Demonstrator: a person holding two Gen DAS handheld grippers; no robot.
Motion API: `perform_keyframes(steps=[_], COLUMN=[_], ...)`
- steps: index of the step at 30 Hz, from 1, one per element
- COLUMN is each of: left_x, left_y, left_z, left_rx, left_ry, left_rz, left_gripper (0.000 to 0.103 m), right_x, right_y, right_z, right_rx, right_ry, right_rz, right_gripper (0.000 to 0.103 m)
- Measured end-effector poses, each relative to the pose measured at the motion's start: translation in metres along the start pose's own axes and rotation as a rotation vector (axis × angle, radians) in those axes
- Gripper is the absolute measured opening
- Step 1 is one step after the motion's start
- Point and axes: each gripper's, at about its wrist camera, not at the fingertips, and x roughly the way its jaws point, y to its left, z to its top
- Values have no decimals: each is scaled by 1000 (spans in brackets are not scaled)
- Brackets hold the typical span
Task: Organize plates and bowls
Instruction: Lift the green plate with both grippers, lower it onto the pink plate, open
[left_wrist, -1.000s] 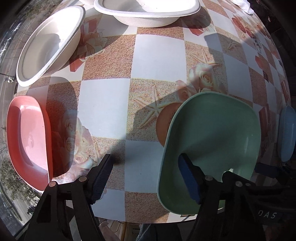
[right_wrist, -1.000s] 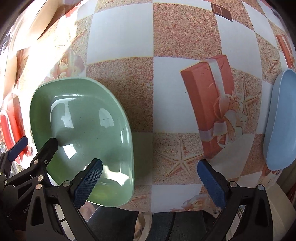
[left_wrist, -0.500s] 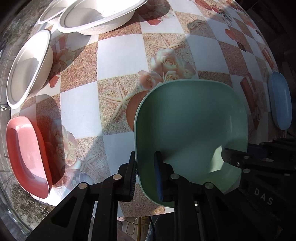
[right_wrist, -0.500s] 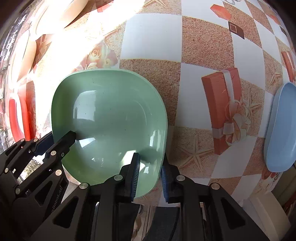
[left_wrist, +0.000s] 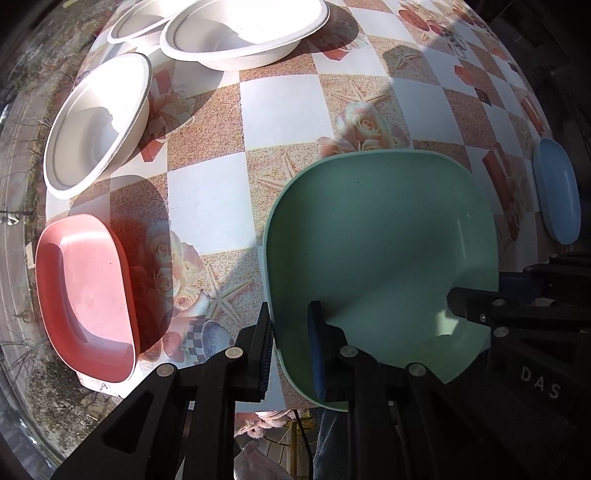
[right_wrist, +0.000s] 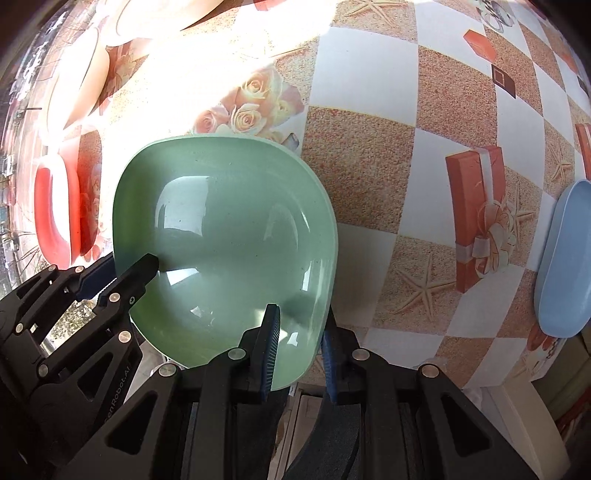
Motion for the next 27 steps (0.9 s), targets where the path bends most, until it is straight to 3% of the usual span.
perform_keyframes(steps=[12, 27], left_x=[-21, -48], left_y=[4, 77], left_z=[-4, -21], left_rx=[-28, -138], left_ry=[-40, -50], left_rz=[52, 177], left_gripper=[20, 20], right_x=[14, 20], right_y=[18, 95], right_z=[20, 37], right_rx=[-65, -157], right_ry=[-14, 3], right_rz=[9, 85], right_gripper=[24, 24])
